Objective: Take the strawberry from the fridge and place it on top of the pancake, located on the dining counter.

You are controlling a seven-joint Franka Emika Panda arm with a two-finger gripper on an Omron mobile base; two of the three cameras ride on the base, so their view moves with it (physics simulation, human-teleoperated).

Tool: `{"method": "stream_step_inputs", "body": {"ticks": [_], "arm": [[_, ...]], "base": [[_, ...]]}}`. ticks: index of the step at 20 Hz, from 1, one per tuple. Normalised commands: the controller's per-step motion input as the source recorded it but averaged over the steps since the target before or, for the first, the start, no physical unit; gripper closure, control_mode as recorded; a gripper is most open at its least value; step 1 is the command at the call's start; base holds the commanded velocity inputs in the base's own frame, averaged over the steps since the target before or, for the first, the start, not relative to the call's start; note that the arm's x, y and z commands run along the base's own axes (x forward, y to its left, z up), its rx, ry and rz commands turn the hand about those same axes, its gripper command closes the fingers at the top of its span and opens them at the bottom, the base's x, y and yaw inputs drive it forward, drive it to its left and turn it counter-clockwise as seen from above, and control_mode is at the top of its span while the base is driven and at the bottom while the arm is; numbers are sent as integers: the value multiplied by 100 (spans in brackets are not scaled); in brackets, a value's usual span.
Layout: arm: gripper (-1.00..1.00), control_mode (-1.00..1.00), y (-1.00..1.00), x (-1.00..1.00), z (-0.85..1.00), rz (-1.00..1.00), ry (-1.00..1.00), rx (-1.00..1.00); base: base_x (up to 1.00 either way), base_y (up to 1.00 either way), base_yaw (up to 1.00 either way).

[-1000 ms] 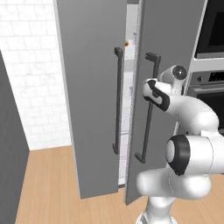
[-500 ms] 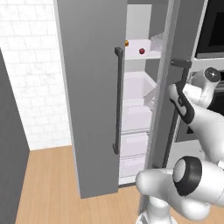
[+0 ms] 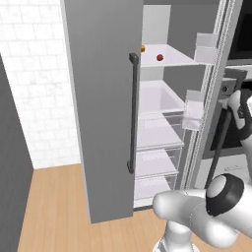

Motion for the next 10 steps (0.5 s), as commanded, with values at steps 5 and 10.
{"method": "stream_step_inputs", "body": {"ticks": [5, 10], "arm": [[-100, -100, 34, -97, 27, -3, 4, -15], [-100, -100, 100, -48, -6, 11, 15, -48]], "base": [[0, 0, 0], [0, 0, 0]]}}
